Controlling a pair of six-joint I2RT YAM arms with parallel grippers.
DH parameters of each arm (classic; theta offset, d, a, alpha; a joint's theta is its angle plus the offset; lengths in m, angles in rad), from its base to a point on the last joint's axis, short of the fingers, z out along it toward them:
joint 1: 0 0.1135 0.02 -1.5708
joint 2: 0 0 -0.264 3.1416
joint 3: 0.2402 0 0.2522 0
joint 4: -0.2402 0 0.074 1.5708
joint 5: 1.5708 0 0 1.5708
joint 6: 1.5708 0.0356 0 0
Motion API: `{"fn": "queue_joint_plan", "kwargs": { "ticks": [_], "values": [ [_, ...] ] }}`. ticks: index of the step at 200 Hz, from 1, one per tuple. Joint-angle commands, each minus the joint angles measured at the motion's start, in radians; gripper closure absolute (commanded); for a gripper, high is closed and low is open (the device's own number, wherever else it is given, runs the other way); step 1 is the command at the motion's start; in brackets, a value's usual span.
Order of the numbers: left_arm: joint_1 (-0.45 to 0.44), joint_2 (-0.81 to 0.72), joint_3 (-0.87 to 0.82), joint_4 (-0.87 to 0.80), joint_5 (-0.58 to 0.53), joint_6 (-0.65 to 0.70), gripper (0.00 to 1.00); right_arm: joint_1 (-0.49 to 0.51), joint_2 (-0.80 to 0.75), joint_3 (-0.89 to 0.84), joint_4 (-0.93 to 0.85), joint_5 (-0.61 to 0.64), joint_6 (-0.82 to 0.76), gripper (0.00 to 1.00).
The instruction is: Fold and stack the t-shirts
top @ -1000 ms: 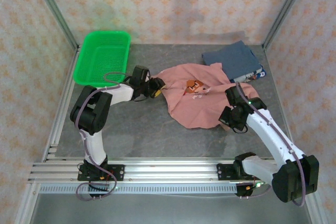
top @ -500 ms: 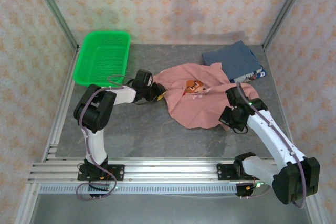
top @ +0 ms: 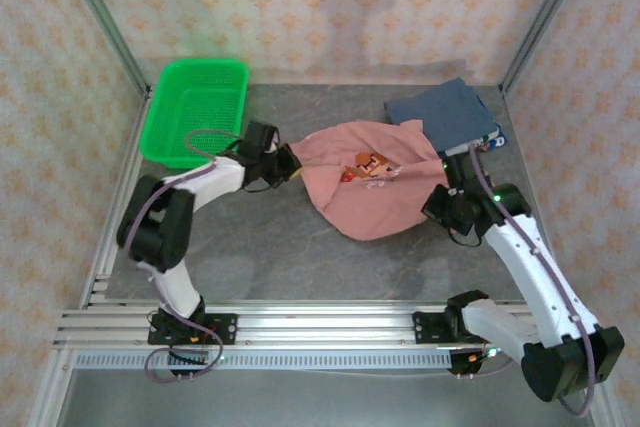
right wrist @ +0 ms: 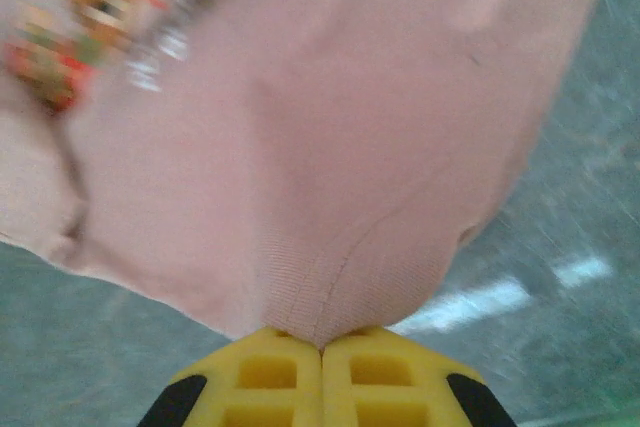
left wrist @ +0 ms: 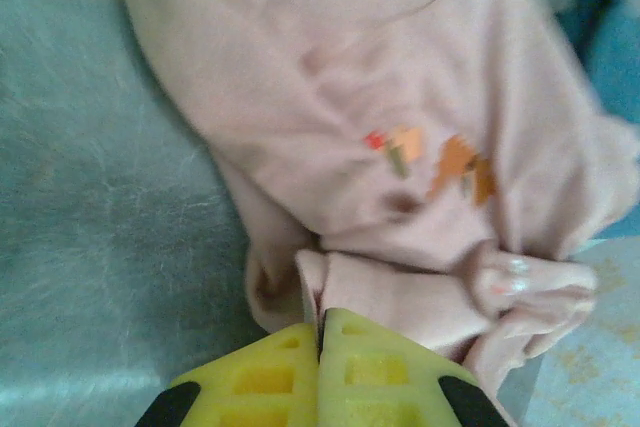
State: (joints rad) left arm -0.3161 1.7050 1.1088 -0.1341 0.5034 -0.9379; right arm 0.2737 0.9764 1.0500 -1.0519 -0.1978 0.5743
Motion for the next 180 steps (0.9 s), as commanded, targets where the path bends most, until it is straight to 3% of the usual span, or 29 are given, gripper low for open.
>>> {"fn": "queue_joint_plan", "kwargs": {
  "ticks": [1, 45, 110, 143, 180],
  "values": [
    [0.036, -0.19, 0.116, -0.192, -0.109, 0.131, 1.0, -0.008, -0.014, 0.138, 0.02, -0.014, -0.003, 1.0],
    [0.107, -0.394, 0.342, -0.427, -0.235, 0.241, 1.0, -0.025, 0.083, 0.465, 0.022, -0.021, -0.071, 1.0],
    [0.175, -0.452, 0.837, -0.645, -0.37, 0.398, 1.0, -0.241, 0.268, 0.925, 0.024, -0.168, -0.111, 1.0],
    [0.176, -0.459, 1.026, -0.691, -0.399, 0.486, 1.0, -0.284, 0.302, 1.078, 0.058, -0.273, -0.057, 1.0],
    [0.175, -0.491, 1.157, -0.729, -0.41, 0.548, 1.0, -0.284, 0.25, 1.119, 0.072, -0.345, 0.019, 1.0]
  ]
}}
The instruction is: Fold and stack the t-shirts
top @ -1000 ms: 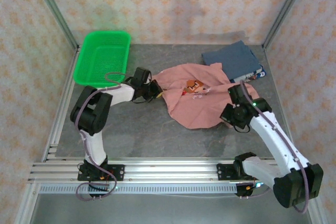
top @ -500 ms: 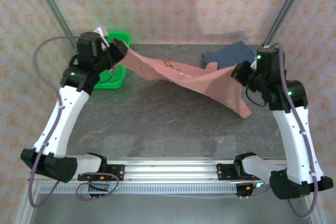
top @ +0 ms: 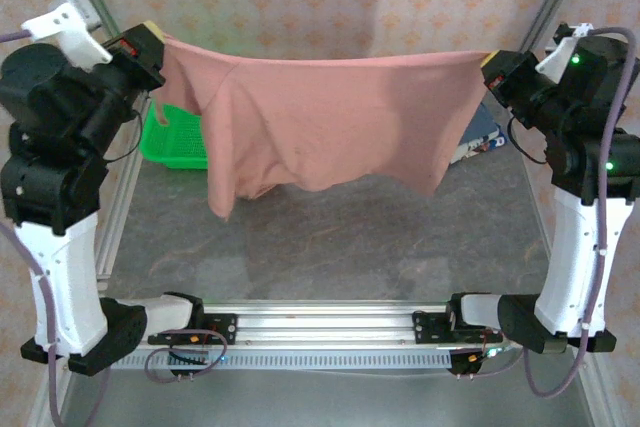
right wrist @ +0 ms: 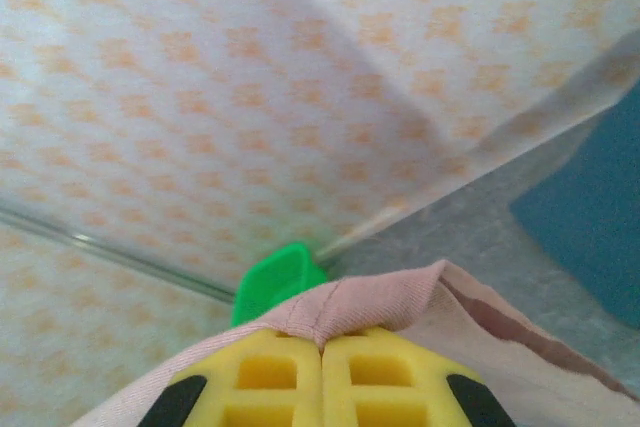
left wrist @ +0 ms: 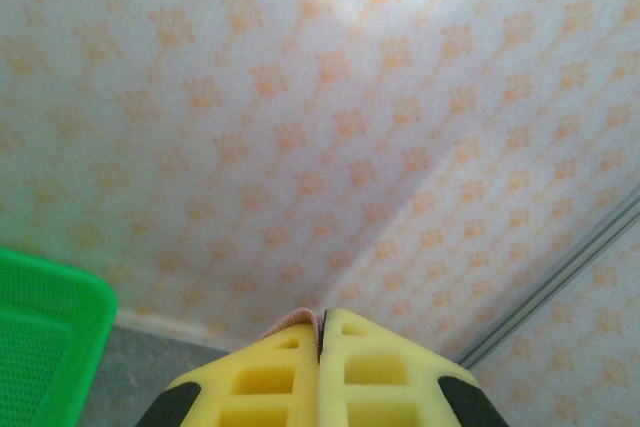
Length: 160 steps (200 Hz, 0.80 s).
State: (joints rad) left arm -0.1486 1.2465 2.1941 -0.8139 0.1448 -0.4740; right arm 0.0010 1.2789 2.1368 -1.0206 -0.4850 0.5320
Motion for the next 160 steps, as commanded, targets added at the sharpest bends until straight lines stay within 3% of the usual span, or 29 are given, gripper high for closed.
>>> {"fn": "queue_joint_plan", "kwargs": {
  "ticks": [1, 46, 90, 123, 160],
  "values": [
    [0.007, -0.034, 0.073, -0.049, -0.05, 0.086, 1.0, -0.011, -0.054, 0.032, 0.04, -0.059, 0.064, 1.0],
    [0.007, -0.071, 0.101, -0.057, -0.042, 0.13, 1.0, -0.012, -0.146, 0.02, -0.021, -0.067, 0.086, 1.0],
    [0.008, -0.027, 0.098, -0.048, -0.04, 0.173, 1.0, -0.011, -0.124, 0.047, -0.089, -0.041, 0.047, 1.0],
    [0.008, 0.043, 0.028, -0.002, -0.011, 0.207, 1.0, -0.012, -0.058, 0.032, -0.154, 0.025, -0.037, 1.0],
    [0.008, 0.176, -0.135, 0.126, 0.047, 0.208, 1.0, -0.025, 0.038, -0.141, -0.083, 0.133, -0.145, 1.0]
  ]
}}
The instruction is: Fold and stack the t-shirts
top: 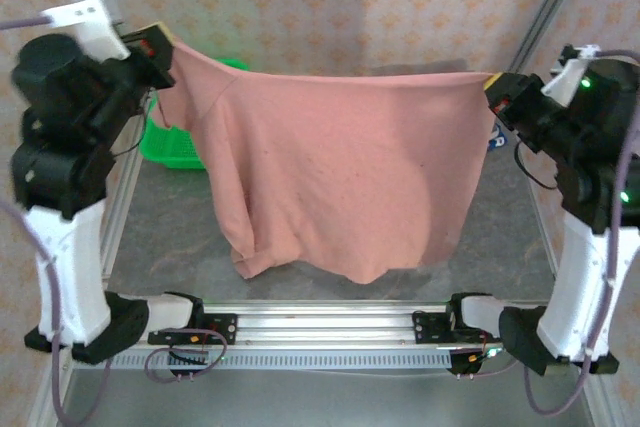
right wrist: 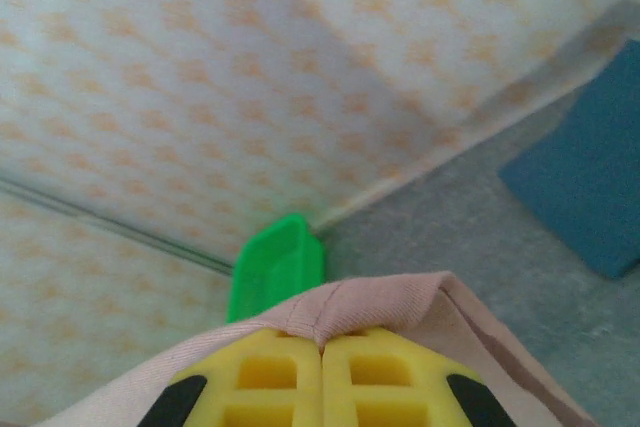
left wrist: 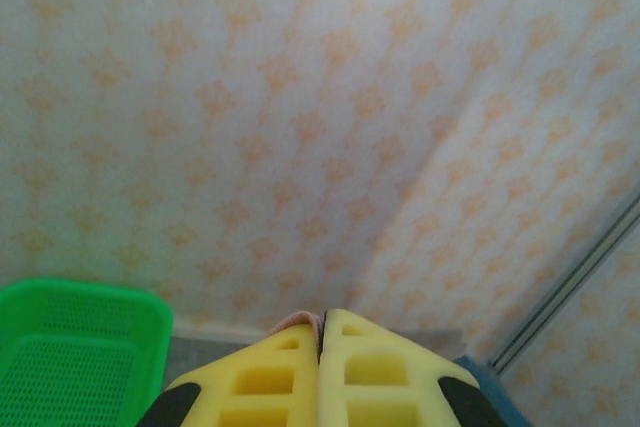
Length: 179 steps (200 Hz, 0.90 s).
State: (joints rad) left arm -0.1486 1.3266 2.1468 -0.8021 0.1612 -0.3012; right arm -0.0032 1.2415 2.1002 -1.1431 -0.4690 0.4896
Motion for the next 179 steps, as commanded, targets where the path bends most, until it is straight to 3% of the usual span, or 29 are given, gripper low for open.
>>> {"fn": "queue_joint_plan", "kwargs": {
  "ticks": [1, 26, 49, 76, 83, 87, 91, 109, 117, 128, 143, 179],
  "values": [
    [0.008, 0.104, -0.09, 0.116, 0.032, 0.037, 1.0, -0.023, 0.079, -0.111, 0.044, 0.117, -0.103, 1.0],
    [-0.005, 0.311, -0.075, 0.139, 0.059, 0.071, 1.0, -0.086, 0.218, -0.234, 0.187, 0.117, -0.139, 1.0],
    [-0.036, 0.602, 0.125, 0.069, -0.023, 0.16, 1.0, -0.103, 0.432, -0.221, 0.325, 0.181, -0.208, 1.0],
    [-0.03, 0.925, 0.363, 0.106, -0.069, 0.089, 1.0, -0.114, 0.837, 0.099, 0.36, 0.21, -0.235, 0.99],
    [-0.028, 0.98, 0.392, 0.139, -0.075, 0.049, 0.82, -0.117, 0.952, 0.233, 0.347, 0.175, -0.224, 0.82],
    [-0.027, 1.013, 0.424, 0.14, -0.069, 0.027, 0.58, -0.123, 1.02, 0.322, 0.333, 0.148, -0.21, 0.67],
    [-0.025, 1.049, 0.469, 0.132, -0.061, 0.0, 0.45, -0.126, 1.09, 0.424, 0.302, 0.13, -0.187, 0.58],
    [-0.026, 1.196, 0.756, 0.055, 0.009, -0.129, 0.19, -0.144, 1.288, 0.79, 0.223, 0.064, -0.088, 0.44],
    [-0.029, 1.216, 0.843, 0.051, 0.032, -0.168, 0.01, -0.141, 1.278, 0.801, 0.244, 0.052, -0.08, 0.37],
    [-0.029, 1.18, 0.854, 0.084, 0.074, -0.22, 0.0, -0.136, 1.206, 0.729, 0.261, 0.037, -0.085, 0.32],
    [-0.03, 1.053, 0.732, 0.123, 0.114, -0.228, 0.0, -0.13, 1.05, 0.546, 0.271, 0.024, -0.118, 0.3],
    [-0.052, 0.696, 0.344, 0.13, 0.15, -0.185, 0.0, -0.127, 0.553, -0.11, 0.387, 0.059, -0.181, 0.14]
  ]
}}
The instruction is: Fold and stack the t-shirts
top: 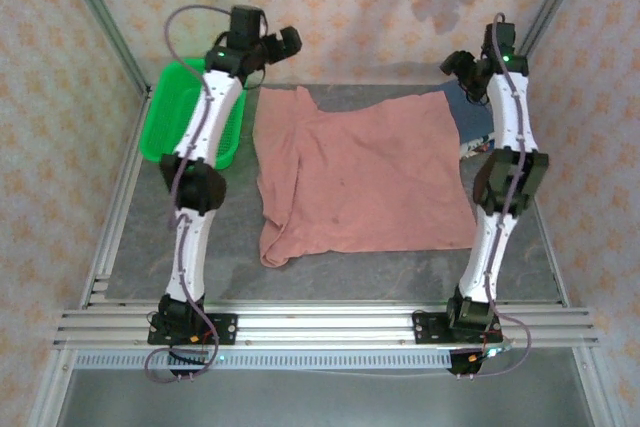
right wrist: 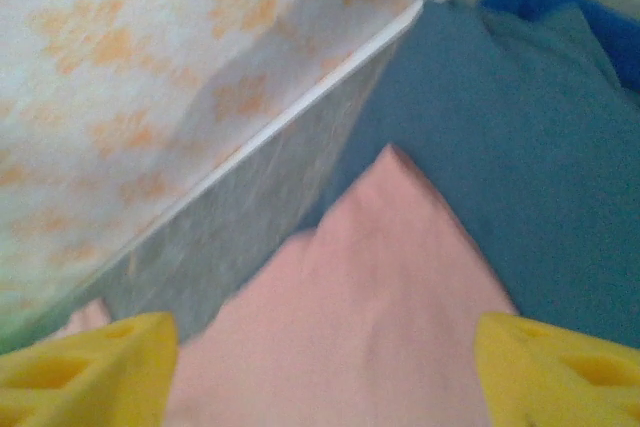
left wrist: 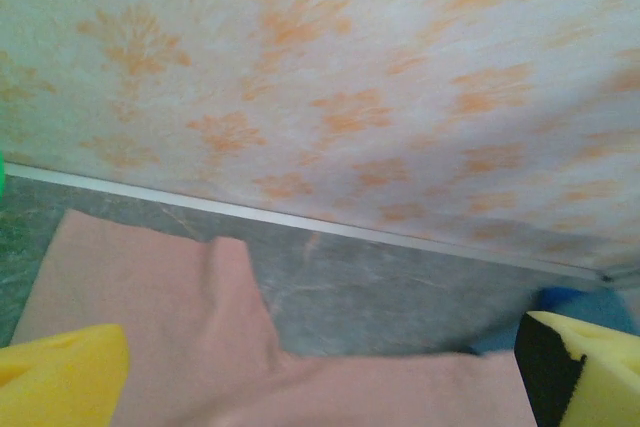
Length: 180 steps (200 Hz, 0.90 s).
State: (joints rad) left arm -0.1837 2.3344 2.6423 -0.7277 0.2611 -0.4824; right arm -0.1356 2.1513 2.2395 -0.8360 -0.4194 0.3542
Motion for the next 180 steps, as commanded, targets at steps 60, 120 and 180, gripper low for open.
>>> {"fn": "queue_joint_plan", "kwargs": {
  "ticks": [60, 120, 180],
  "values": [
    [-0.049, -0.822, -0.865, -0.092, 0.142, -0.03, 0.0, -0.002, -0.885, -0.868, -0.115, 0.015, 0.055, 0.12],
    [-0.118, -1.133, -1.599, 0.073, 0.175, -0.232, 0.13, -0.003, -1.132, -1.316, -0.218, 0.129, 0.187, 0.19],
    [-0.174, -1.091, -1.903, 0.33, 0.162, -0.35, 0.23, -0.013, -1.054, -1.526, -0.016, 0.194, 0.244, 0.28]
  ]
}}
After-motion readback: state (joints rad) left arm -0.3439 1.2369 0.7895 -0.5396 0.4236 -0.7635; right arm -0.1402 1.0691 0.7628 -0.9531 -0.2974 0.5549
